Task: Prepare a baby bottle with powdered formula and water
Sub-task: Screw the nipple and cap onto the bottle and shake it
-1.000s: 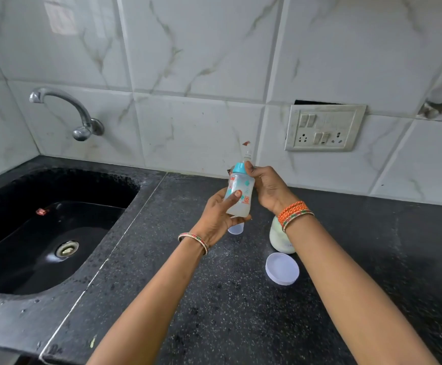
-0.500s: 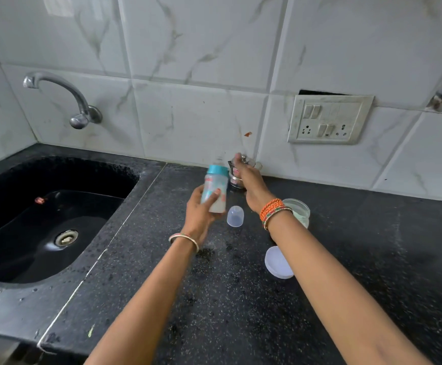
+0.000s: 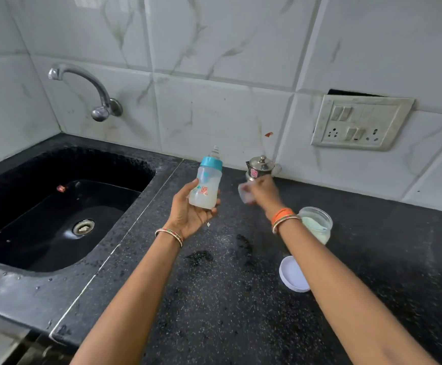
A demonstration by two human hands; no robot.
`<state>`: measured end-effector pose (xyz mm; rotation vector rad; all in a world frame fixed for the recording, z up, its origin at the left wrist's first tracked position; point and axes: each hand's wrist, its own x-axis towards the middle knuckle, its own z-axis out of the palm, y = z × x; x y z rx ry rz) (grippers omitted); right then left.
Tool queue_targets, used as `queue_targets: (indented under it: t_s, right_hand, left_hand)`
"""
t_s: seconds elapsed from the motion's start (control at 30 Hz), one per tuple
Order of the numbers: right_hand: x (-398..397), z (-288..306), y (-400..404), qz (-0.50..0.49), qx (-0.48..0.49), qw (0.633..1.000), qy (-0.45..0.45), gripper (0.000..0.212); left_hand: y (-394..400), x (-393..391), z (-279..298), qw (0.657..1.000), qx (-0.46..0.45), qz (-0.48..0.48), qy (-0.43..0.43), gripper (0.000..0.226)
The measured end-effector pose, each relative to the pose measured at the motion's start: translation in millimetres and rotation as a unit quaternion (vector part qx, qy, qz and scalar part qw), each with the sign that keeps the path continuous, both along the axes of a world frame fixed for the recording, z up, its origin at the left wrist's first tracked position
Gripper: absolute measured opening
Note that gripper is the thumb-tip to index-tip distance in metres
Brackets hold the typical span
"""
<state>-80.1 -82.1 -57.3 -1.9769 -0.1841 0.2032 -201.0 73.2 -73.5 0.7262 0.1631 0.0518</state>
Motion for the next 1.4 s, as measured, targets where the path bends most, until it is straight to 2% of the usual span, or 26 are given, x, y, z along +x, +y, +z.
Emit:
queue_targets:
  t_s: [0.1,0.2,0.27,0.47,0.53,0.67,0.77,0.87,0.93,1.0,1.07,1.13,1.2,1.23,1.3,1.33,1.37,1.4]
  right_hand:
    - [0.8,47.1,-5.5,0.038,0.26,0.963,0.052,0.026]
    - [-9.4,88.9,-15.8,0.069,0.393,0.916,0.044,0.015]
    - [-14.8,103.5,-16.9,0.071,0.42,0.904,0.03,0.011]
    - [-26.5,115.2,-17.7,0.124,0.391,0.912,0.001,0.025]
    - [-31.7,117.2,-18.1,0.129,0.357,0.925,-0.008,0.025]
    - [-44.9,118.6,-16.4,0.145,0.219,0.963,-0.056,0.028]
    - [-47.8,123.0,-19.6,0.145,0.177,0.973,-0.04,0.029]
    - [-46.6,126.4,-23.8,0.117,0.094,0.987,-0.051,0.031]
    - [-45.9,127.5,-25.9,0.095,0.012,0.993,-0.065,0.039]
    - [-47.0,128.5,-26.8,0.073,-0.057,0.992,-0.088,0.049]
    - [-48.7,128.3,-26.7,0.037,-0.12,0.979,-0.158,0.054]
    - [-49.8,127.5,-24.8,-0.009,-0.173,0.955,-0.239,0.051]
    - [-49.8,125.1,-21.7,-0.034,-0.193,0.939,-0.284,0.043]
    - [-49.6,124.2,-19.8,-0.023,-0.166,0.946,-0.278,0.038]
    - [-51.1,124.2,-20.0,0.06,0.004,0.979,-0.196,0.023]
    - [-54.2,125.4,-22.0,0.118,0.113,0.977,-0.133,0.018]
    - [-56.0,124.8,-25.4,0.167,0.205,0.961,-0.08,0.018]
    - [-58.9,123.6,-29.0,0.201,0.256,0.944,-0.052,0.021]
  left_hand:
    - [-5.1,3.9,6.4,1.0,-0.019,-0.022,0.013,0.053]
    - [-14.5,8.9,13.5,0.998,-0.044,-0.026,0.022,0.063]
    - [-21.6,10.1,17.9,0.997,-0.064,-0.03,0.018,0.063]
    - [-36.3,6.2,25.2,0.996,-0.067,-0.062,0.003,0.059]
    - [-38.8,4.0,26.2,0.996,-0.056,-0.069,0.008,0.061]
    - [-41.4,0.6,30.0,0.998,-0.027,-0.056,0.025,0.066]
    - [-44.7,-3.2,34.2,0.999,0.021,-0.014,0.035,0.067]
    - [-54.4,-4.9,37.0,0.987,0.128,0.081,0.047,0.056]
    - [-60.0,-5.0,38.8,0.96,0.225,0.159,0.045,0.048]
    - [-63.9,-5.8,39.5,0.923,0.319,0.215,0.022,0.043]
    - [-68.3,-9.0,41.9,0.901,0.356,0.249,-0.015,0.039]
    - [-73.4,-11.0,45.3,0.902,0.35,0.249,-0.047,0.036]
    - [-78.7,-9.9,48.0,0.913,0.333,0.229,-0.051,0.037]
    - [-80.6,-9.7,49.3,0.921,0.323,0.214,-0.045,0.039]
    - [-82.6,-9.2,49.9,0.94,0.287,0.181,-0.033,0.045]
    - [-82.8,-10.1,50.2,0.951,0.26,0.165,-0.03,0.047]
    - [-82.4,-11.6,50.4,0.96,0.235,0.153,-0.026,0.047]
    - [-81.8,-13.6,50.9,0.966,0.215,0.146,-0.019,0.047]
